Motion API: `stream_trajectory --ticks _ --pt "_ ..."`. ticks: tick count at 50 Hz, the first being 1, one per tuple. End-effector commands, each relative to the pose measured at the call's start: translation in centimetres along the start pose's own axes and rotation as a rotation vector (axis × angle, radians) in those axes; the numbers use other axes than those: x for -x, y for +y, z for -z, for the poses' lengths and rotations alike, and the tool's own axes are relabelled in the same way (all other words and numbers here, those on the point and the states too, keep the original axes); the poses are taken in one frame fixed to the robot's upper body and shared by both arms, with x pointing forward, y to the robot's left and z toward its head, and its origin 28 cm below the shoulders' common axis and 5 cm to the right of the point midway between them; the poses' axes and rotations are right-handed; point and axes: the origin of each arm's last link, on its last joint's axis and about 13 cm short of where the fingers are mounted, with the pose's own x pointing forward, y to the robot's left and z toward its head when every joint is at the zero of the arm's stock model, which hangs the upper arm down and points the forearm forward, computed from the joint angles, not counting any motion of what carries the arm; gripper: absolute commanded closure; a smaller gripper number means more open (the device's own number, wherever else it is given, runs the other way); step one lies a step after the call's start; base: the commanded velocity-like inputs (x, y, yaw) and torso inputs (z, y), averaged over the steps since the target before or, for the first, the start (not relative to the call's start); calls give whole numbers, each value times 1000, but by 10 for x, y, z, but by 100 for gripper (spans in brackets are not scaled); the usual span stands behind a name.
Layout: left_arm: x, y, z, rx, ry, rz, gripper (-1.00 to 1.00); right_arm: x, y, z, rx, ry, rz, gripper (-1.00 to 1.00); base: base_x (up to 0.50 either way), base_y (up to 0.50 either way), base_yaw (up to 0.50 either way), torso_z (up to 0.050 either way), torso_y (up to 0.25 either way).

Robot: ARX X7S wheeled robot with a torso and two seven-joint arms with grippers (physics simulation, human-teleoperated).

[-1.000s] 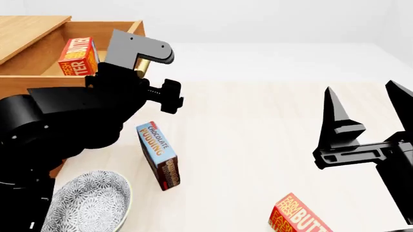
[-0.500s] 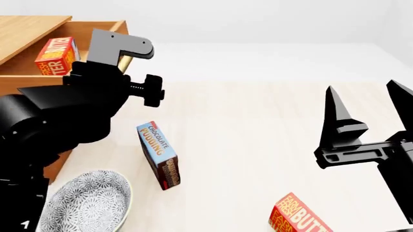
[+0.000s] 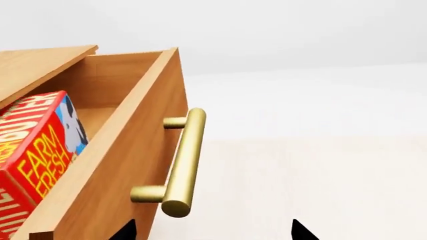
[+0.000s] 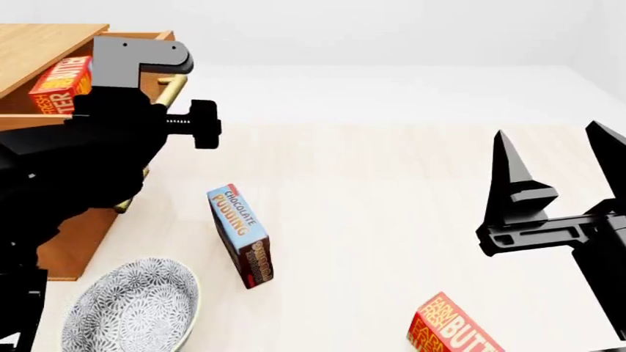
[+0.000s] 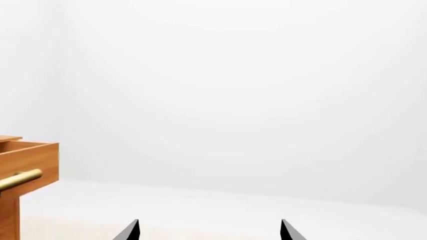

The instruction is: Put the butter at the front in the top drawer of the cabinet and close it.

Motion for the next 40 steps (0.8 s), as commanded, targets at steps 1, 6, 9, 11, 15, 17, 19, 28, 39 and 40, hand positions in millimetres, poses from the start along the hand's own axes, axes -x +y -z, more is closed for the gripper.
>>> stream_trajectory --ticks 1,6,9,11,15,17,19,28,39,40 --pt "-6 19 2 -37 8 -126 -100 0 0 0 1 -3 -4 -100 0 0 0 0 0" --pt "-9 24 1 -74 2 -167 -100 0 0 0 1 -3 -4 -100 0 0 0 0 0" --pt "-10 27 0 -86 1 -188 -100 0 0 0 0 -3 -3 -100 0 0 0 0 0" --pt "-11 29 0 -94 1 -205 -100 0 0 0 -1 -3 -3 -100 0 0 0 0 0" --pt "-13 37 0 -108 -1 -256 -100 0 0 0 -2 -2 -2 -100 0 0 0 0 0" --pt "-14 41 0 -110 -1 -277 -100 0 0 0 -2 -2 -2 -100 0 0 0 0 0" --pt "-15 45 0 -121 -2 -310 -100 0 0 0 -1 -2 -4 -100 0 0 0 0 0" --pt "-21 69 3 -115 17 -439 -100 0 -1 0 -3 -1 -4 -100 0 0 0 0 0" --pt "-21 110 12 -97 42 -661 -100 0 -1 0 -4 0 -2 -100 0 0 0 0 0" --pt "-21 112 12 -93 42 -676 -100 0 -1 0 -4 0 -2 -100 0 0 0 0 0"
